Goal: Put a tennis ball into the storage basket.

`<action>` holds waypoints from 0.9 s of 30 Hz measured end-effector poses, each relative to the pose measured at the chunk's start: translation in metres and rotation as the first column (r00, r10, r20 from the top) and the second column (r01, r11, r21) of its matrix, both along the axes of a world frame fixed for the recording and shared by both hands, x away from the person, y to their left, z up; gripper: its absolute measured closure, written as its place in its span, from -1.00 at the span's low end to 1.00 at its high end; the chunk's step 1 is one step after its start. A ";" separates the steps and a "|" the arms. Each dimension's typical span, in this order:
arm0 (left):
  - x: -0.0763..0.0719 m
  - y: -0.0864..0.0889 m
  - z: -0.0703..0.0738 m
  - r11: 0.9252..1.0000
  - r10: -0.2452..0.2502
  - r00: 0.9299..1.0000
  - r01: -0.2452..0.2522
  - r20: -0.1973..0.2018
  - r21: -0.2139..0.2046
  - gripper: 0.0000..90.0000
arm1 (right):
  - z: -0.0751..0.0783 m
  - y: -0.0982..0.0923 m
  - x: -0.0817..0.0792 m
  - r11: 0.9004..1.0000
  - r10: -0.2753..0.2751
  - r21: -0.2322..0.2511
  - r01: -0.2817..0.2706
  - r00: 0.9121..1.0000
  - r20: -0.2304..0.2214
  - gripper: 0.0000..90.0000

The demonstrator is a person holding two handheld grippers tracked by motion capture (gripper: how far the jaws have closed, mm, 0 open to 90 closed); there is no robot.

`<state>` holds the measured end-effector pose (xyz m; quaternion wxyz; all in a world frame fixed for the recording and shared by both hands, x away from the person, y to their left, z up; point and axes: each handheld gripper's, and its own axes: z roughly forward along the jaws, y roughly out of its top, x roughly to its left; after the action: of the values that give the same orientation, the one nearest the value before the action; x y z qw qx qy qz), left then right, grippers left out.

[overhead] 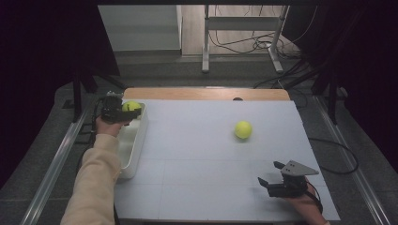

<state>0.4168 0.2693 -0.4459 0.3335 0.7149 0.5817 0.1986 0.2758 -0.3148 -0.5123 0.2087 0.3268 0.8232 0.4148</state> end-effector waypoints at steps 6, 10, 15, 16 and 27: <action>0.001 0.000 -0.002 1.000 -0.001 1.000 0.001 -0.016 -0.003 -0.43 | 0.000 0.000 0.000 1.000 -0.001 -0.001 0.001 1.000 -0.001 -0.71; 0.001 0.000 -0.002 1.000 -0.003 1.000 0.003 -0.020 -0.003 -0.43 | 0.000 0.000 0.000 1.000 -0.001 -0.002 0.001 1.000 -0.001 -0.71; 0.001 0.001 -0.003 1.000 0.002 1.000 -0.002 -0.023 -0.003 -0.43 | 0.000 0.000 0.000 1.000 -0.001 -0.002 0.001 1.000 -0.001 -0.71; 0.001 0.001 -0.003 1.000 0.002 1.000 -0.002 -0.022 -0.001 -0.43 | 0.000 0.000 0.000 1.000 -0.001 -0.003 0.001 1.000 -0.001 -0.71; -0.005 0.000 0.006 0.999 0.023 1.000 -0.022 0.018 -0.025 -0.70 | 0.000 0.000 0.000 1.000 -0.002 -0.005 0.002 1.000 -0.001 -0.71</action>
<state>0.4116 0.2694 -0.4399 0.3454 0.7023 0.5889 0.2017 0.2758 -0.3146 -0.5126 0.2095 0.3274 0.8241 0.4121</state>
